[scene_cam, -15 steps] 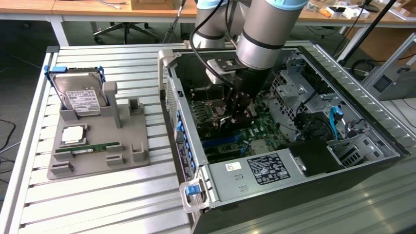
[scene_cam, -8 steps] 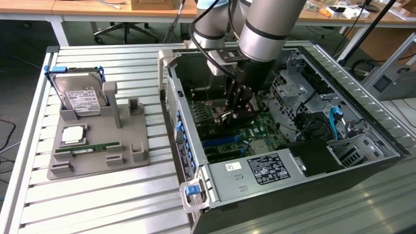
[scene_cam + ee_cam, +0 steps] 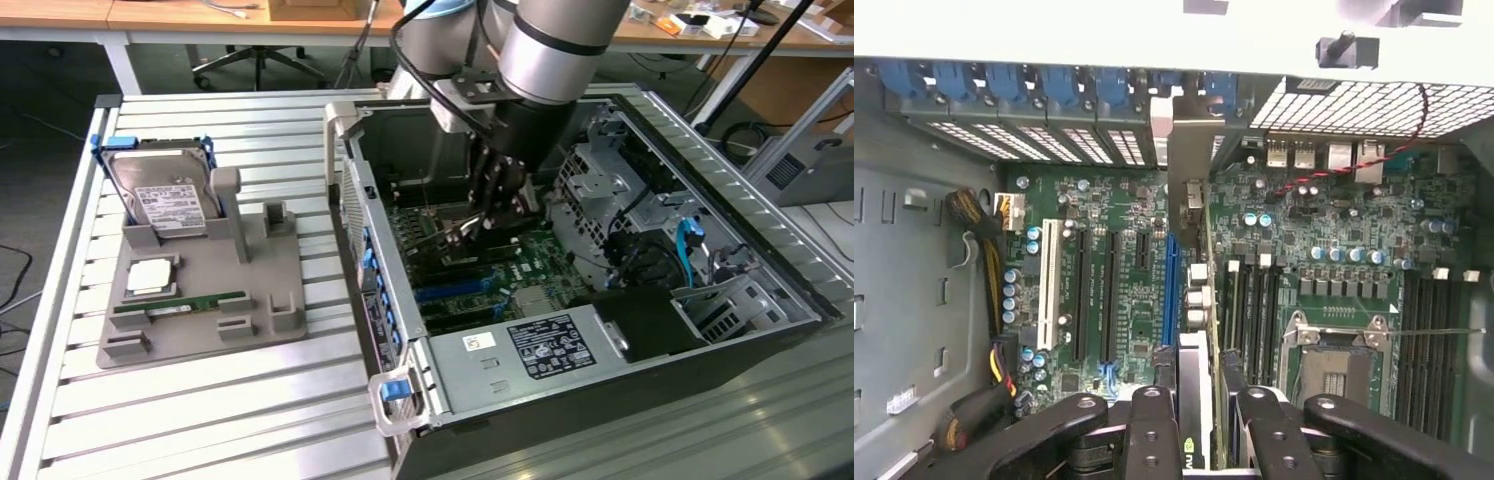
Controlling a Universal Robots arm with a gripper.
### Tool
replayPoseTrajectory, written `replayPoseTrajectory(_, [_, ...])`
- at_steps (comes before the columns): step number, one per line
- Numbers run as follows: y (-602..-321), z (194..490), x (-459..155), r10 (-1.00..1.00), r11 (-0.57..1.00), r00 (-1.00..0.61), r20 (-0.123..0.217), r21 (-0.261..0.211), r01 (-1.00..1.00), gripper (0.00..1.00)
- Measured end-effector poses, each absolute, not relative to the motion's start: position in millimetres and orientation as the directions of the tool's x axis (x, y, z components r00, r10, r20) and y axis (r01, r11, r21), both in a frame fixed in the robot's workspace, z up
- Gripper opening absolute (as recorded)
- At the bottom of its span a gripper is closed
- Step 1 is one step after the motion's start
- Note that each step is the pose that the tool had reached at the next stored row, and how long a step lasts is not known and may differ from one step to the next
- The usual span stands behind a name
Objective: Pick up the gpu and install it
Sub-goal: 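Press down on the gpu until it lock into place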
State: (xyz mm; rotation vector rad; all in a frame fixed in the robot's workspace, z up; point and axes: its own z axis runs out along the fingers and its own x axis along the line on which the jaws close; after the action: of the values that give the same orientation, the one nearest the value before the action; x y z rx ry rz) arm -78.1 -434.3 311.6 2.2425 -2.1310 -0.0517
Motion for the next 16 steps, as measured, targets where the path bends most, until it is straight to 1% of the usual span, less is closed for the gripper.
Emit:
replayPoseTrajectory(6, [-434.4,313.0,-74.4,-0.999,-0.048,0.048,-0.007,0.061,-0.997,0.28])
replayPoseTrajectory(11, [-434.4,320.7,-68.7,-0.999,-0.048,0.046,-0.027,0.069,-0.996,0.28])
replayPoseTrajectory(16, [-434.4,320.7,-68.1,-0.999,-0.048,0.046,-0.028,0.07,-0.996,0.28])
